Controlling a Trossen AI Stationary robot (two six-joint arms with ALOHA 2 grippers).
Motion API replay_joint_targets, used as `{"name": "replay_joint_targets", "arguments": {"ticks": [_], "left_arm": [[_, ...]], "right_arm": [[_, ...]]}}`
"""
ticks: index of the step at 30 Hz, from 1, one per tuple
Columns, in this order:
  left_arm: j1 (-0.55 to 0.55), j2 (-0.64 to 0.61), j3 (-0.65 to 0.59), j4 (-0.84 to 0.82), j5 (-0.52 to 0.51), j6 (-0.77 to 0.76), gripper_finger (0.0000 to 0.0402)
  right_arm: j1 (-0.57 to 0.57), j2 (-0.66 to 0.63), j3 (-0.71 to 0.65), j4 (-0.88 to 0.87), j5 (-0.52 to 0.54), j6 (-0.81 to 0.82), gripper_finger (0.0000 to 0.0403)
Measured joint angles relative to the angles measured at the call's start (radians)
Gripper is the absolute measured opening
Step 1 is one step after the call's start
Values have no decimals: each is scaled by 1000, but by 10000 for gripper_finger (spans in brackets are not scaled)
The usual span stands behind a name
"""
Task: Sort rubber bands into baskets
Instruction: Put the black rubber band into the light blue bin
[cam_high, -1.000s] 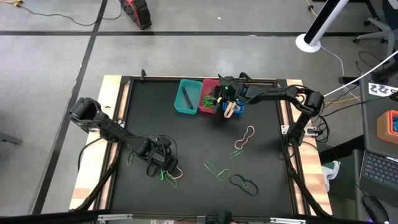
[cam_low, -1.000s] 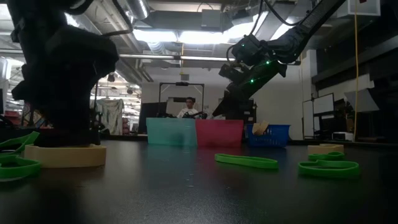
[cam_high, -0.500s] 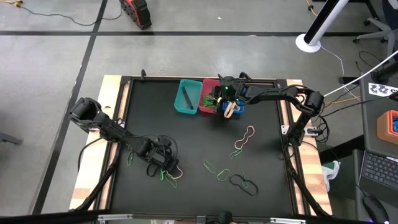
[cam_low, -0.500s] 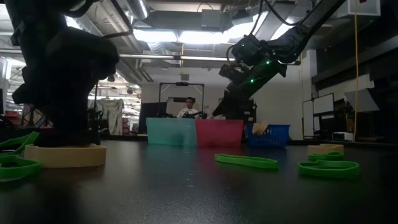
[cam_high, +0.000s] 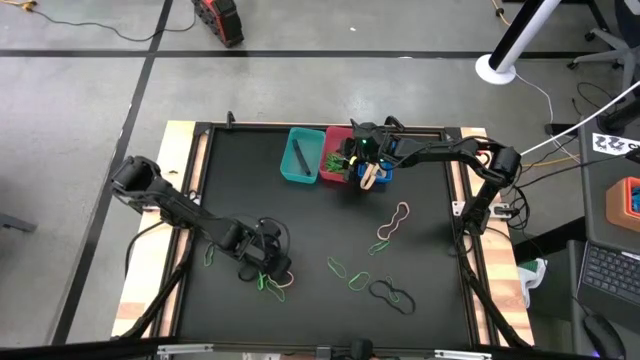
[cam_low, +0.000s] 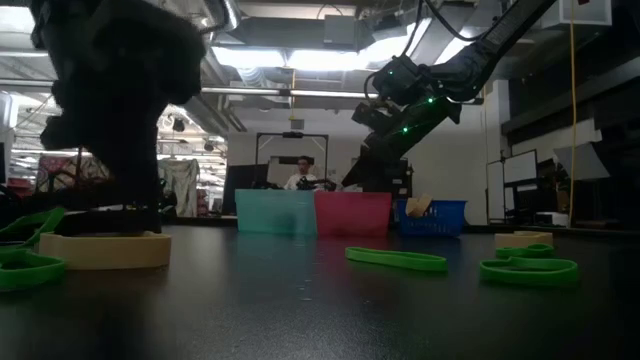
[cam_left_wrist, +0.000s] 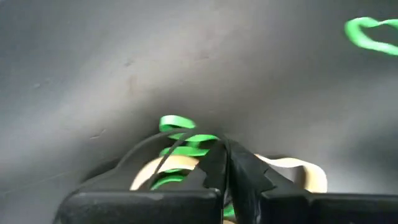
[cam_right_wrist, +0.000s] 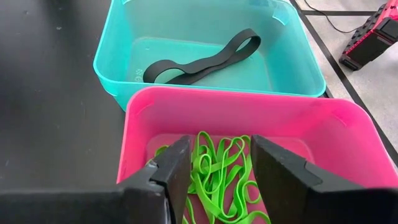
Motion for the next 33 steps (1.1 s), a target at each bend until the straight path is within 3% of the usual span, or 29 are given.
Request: {"name": "replay_joint_targets", "arguments": {"ticks": [9,16,22,28,33], "left_arm": [[30,-82,72,-1,-4,21,3],[105,-186,114,6,-93,193,3],[236,-243,118,56,-121,404,2],[400,-248,118,121,-119,608,3],[532,-248,118,183,-90,745,3]], "right_arm": [[21,0,0,6,-30,0,166],[86,0,0,8,-45,-11,166],[159,-6,0,18,-37,-53,166],[242,-27,20,19,38,-55,166],[315,-70,102,-152,88,-55,166]]}}
